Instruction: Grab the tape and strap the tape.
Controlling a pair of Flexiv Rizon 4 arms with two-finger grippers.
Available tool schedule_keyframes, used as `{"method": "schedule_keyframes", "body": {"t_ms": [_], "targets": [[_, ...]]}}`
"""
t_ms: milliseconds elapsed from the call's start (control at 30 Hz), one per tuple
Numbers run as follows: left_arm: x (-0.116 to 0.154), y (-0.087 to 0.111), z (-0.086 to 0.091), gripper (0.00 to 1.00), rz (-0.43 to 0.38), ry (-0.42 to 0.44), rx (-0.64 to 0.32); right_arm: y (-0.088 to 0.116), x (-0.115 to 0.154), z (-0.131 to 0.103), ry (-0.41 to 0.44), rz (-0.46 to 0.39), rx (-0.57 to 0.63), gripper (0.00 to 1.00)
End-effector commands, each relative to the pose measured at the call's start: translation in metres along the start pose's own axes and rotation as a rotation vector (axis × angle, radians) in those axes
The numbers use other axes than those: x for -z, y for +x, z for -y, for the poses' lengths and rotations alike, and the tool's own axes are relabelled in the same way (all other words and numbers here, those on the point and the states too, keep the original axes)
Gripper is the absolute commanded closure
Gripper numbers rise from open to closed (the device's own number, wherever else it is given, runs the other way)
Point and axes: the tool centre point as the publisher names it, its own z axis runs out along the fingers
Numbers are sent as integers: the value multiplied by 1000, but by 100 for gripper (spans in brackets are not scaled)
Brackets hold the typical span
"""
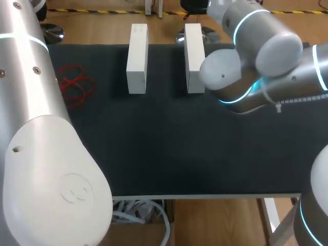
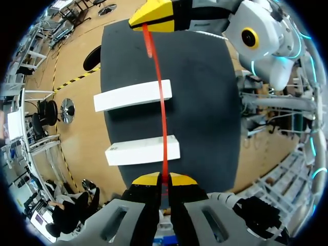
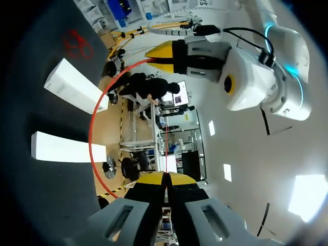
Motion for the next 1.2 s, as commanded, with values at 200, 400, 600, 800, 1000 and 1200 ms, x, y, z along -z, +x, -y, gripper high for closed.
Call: {"method": "schedule_keyframes", "body": {"t_ms": [200, 400, 600, 800, 1000, 1200], "targets": [[3, -3, 1, 100, -9, -6, 0, 4, -14, -23, 45, 14, 15, 100], [3, -3, 1, 100, -9, -6, 0, 5, -20, -34, 66, 32, 28, 100], [3, -3, 1, 100, -9, -6, 0, 9, -20, -50, 84, 49, 48, 100], [3, -3, 1, 100, -9, -6, 0, 16, -26, -61, 55, 39, 56, 100], [3, -3, 1, 100, -9, -6, 0, 12, -32, -67, 56, 54, 65, 100], [3, -3, 1, 100, -9, -6, 0, 14, -36, -81, 29, 55, 66, 100]]}}
